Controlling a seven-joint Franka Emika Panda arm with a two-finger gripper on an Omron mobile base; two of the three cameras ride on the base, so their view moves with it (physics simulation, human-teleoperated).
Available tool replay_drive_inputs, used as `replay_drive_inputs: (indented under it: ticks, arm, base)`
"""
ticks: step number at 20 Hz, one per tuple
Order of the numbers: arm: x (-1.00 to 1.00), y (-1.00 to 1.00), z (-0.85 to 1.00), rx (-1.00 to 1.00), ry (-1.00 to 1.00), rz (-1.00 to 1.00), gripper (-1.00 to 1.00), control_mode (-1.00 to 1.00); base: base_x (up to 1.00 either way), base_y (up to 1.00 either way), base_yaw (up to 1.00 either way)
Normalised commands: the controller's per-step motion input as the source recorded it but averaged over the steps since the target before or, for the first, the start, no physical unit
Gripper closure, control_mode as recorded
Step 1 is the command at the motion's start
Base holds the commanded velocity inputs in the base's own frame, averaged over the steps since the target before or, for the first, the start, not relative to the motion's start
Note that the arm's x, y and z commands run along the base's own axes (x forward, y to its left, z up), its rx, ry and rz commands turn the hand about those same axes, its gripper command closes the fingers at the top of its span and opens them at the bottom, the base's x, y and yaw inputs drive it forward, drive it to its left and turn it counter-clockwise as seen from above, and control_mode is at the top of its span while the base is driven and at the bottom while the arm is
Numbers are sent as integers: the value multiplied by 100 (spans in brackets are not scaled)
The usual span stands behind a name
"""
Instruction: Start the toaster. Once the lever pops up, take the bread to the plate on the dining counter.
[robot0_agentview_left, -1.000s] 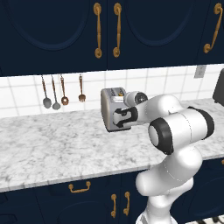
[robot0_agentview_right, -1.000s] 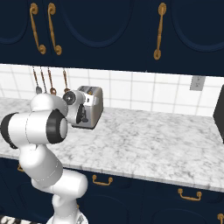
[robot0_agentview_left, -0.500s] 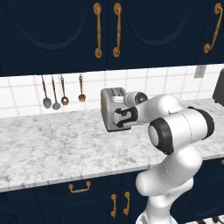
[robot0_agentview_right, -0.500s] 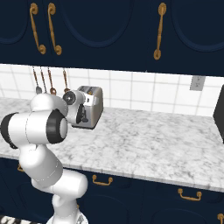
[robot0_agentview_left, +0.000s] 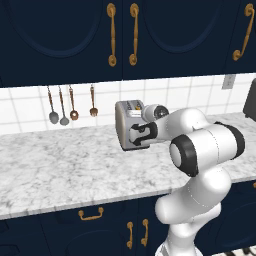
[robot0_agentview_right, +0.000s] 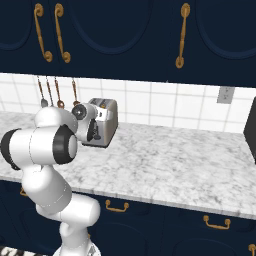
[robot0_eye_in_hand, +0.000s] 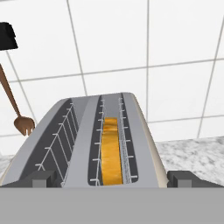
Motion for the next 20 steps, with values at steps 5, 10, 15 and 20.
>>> replay_drive_inputs:
  ticks: [5,10,15,20]
  arm:
    - [0,0,0,0,0,0,-100,-100]
    - [0,0,0,0,0,0,-100,-100]
    - [0,0,0,0,0,0,-100,-100]
    - [0,0,0,0,0,0,-100,-100]
  base:
    - [0,0,0]
    - [0,0,0]
    - [0,0,0]
    - [0,0,0]
